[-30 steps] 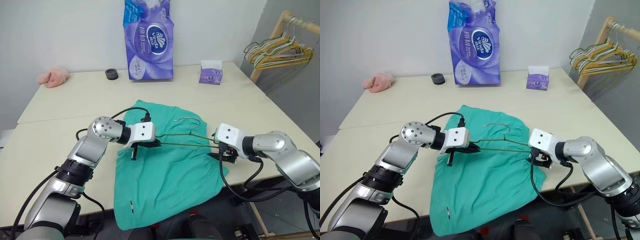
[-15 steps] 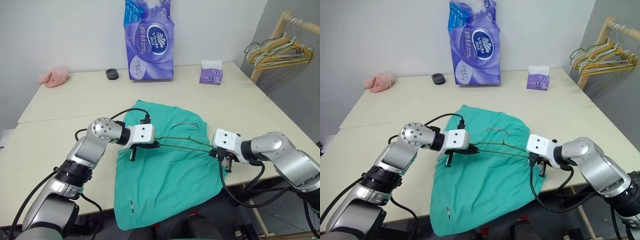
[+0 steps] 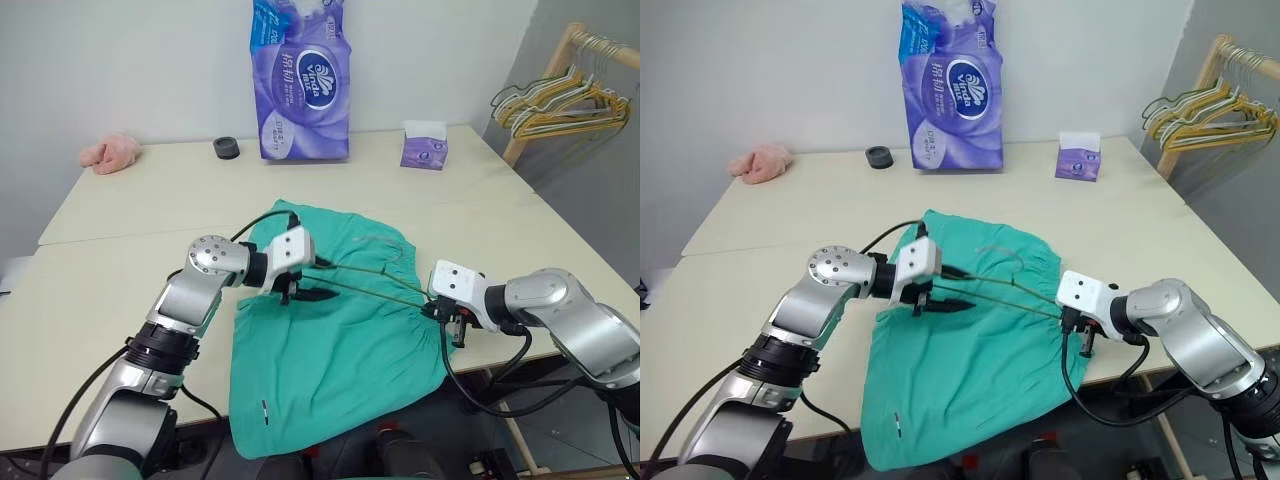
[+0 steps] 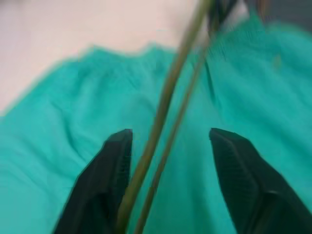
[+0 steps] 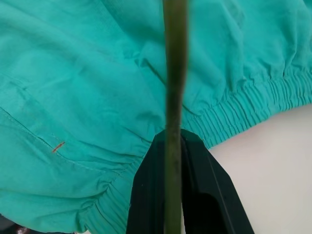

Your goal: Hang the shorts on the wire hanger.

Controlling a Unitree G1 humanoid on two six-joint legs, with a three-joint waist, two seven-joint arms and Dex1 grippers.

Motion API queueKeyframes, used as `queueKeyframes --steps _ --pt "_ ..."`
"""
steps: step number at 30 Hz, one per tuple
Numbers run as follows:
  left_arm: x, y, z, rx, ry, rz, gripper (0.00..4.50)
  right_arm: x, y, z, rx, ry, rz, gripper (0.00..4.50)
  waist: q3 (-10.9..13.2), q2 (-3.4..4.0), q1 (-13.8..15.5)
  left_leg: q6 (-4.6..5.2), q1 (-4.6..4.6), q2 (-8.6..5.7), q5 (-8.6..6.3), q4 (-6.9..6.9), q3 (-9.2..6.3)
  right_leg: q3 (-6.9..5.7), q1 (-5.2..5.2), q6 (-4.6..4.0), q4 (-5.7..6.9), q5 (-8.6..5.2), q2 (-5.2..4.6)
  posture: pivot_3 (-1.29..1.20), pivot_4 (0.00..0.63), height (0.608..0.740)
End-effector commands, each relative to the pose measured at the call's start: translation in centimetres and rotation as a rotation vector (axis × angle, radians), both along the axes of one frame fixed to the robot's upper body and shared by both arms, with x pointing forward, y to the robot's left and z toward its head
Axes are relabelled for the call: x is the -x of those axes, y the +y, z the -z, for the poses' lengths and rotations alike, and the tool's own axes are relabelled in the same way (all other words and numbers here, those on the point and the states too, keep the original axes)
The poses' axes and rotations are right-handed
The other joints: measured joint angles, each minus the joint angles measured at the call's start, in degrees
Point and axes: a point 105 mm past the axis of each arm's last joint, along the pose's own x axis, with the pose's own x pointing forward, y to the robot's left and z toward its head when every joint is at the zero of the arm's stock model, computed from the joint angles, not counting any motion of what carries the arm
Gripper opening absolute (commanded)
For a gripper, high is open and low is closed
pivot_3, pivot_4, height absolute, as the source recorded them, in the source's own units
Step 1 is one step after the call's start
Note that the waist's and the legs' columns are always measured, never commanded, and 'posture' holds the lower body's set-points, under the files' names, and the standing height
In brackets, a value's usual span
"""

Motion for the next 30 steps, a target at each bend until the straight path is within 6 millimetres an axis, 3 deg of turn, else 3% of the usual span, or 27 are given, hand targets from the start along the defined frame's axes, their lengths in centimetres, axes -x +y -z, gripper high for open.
queueKeyframes --steps 1,7,9,15,20,23,30 --pt "-1.0 2.4 -2.5 0.121 0.03 -0.099 2.67 0.1 -0.4 -1.5 -0.068 -0.037 0.059 0.0 0.0 0.02 -0.3 0.0 0.02 0.01 0.0 -0.03 -0.01 0.0 0.0 0.0 0.01 0.0 0.02 -0.15 0.062 0.74" --pt "-3.4 7.0 -3.1 0.092 0.013 -0.272 2.67 2.2 -3.1 -0.7 -0.14 0.061 0.235 0.0 0.0 0.01 -0.1 -0.02 0.01 0.01 -0.01 -0.03 -0.06 -0.06 0.0 0.0 0.01 0.0 0.02 -0.15 0.065 0.74" --pt "-3.7 7.6 -2.9 0.079 0.011 -0.289 2.67 2.5 -3.9 -0.6 -0.159 0.078 0.289 0.0 0.0 0.01 0.1 -0.02 0.01 -0.01 -0.01 -0.02 -0.04 -0.05 0.03 0.0 0.01 0.0 0.0 -0.15 0.065 0.74" --pt "0.3 5.7 -0.1 0.015 0.172 -0.078 2.67 4.6 -9.3 0.8 -0.2 0.174 0.568 0.0 0.0 0.0 0.1 -0.04 0.0 -0.03 -0.03 -0.05 -0.02 -0.02 0.04 0.02 -0.06 0.01 -0.02 -0.17 0.069 0.74" --pt "1.8 4.5 0.7 0.003 0.218 -0.004 2.67 6.4 -11.2 1.9 -0.198 0.214 0.681 0.0 0.0 0.0 -0.1 -0.06 0.04 0.02 -0.05 -0.05 -0.02 -0.01 0.04 0.09 -0.01 -0.03 0.03 -0.18 0.07 0.74" --pt "1.6 4.0 0.7 0.006 0.209 0.002 2.67 7.2 -11.5 3.0 -0.191 0.253 0.709 0.0 0.0 0.01 -0.1 -0.06 0.05 0.03 -0.05 -0.06 0.03 0.03 0.06 0.31 -0.02 -0.17 0.05 -0.18 0.071 0.74" --pt "1.2 4.0 1.0 -0.003 0.199 -0.002 2.67 6.4 -10.7 3.8 -0.159 0.262 0.67 0.0 0.0 0.01 -0.3 -0.05 0.07 0.03 -0.06 -0.06 0.11 0.1 0.06 0.32 -0.04 -0.17 0.08 -0.18 0.073 0.74"
